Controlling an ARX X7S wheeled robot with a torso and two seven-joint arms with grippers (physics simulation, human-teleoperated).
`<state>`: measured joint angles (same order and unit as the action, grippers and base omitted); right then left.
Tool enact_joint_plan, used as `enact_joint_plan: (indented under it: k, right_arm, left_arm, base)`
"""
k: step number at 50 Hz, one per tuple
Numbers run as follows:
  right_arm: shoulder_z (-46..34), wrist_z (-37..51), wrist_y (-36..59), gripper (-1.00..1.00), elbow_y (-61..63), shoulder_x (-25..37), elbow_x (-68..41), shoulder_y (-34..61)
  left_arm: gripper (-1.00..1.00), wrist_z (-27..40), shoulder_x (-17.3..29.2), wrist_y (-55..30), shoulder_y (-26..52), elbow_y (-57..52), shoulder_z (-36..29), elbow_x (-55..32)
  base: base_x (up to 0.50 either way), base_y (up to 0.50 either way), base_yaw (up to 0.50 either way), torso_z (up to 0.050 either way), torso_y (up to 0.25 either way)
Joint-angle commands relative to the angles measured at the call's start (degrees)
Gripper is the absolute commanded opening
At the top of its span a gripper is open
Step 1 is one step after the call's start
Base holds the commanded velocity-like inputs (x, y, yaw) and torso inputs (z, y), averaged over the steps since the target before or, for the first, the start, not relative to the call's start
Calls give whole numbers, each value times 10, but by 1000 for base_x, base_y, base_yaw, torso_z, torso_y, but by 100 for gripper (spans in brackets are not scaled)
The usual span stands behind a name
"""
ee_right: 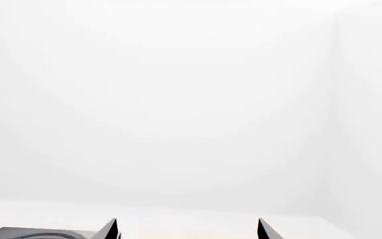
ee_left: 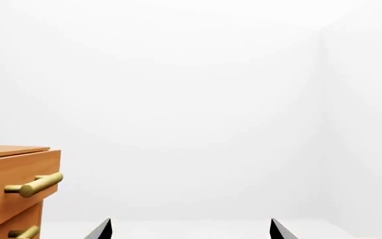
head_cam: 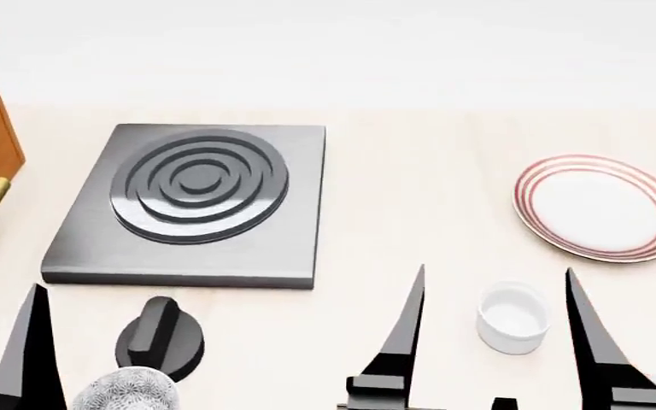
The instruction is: Pick the akita bowl on the cookies box and place it on the plate.
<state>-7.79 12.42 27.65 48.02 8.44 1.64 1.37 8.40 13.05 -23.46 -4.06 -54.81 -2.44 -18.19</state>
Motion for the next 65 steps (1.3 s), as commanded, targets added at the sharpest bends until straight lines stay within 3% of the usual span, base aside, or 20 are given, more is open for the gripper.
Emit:
enact_joint_plan:
  k: [1, 41, 49, 65]
  right_arm:
    - [12, 3, -36, 100, 2, 2, -27, -10]
    - [3, 25, -28, 100, 6, 19, -39, -5]
    - [-9, 29, -22, 100, 7, 28, -30, -2]
    - [-10, 37, -14, 100, 6, 31, -36, 1]
  left_arm:
    - [100, 5, 5, 0, 0, -2, -1, -11]
    - [100, 23, 23, 7, 1, -2, -9, -27]
    - [100, 26, 27, 9, 1, 0, -10, -29]
    - [100, 43, 39, 8, 6, 8, -15, -42]
  base:
    - [0, -500, 0, 0, 0]
    - [0, -500, 0, 0, 0]
    - [41, -5, 0, 0, 0]
    - [495, 0, 0, 0, 0]
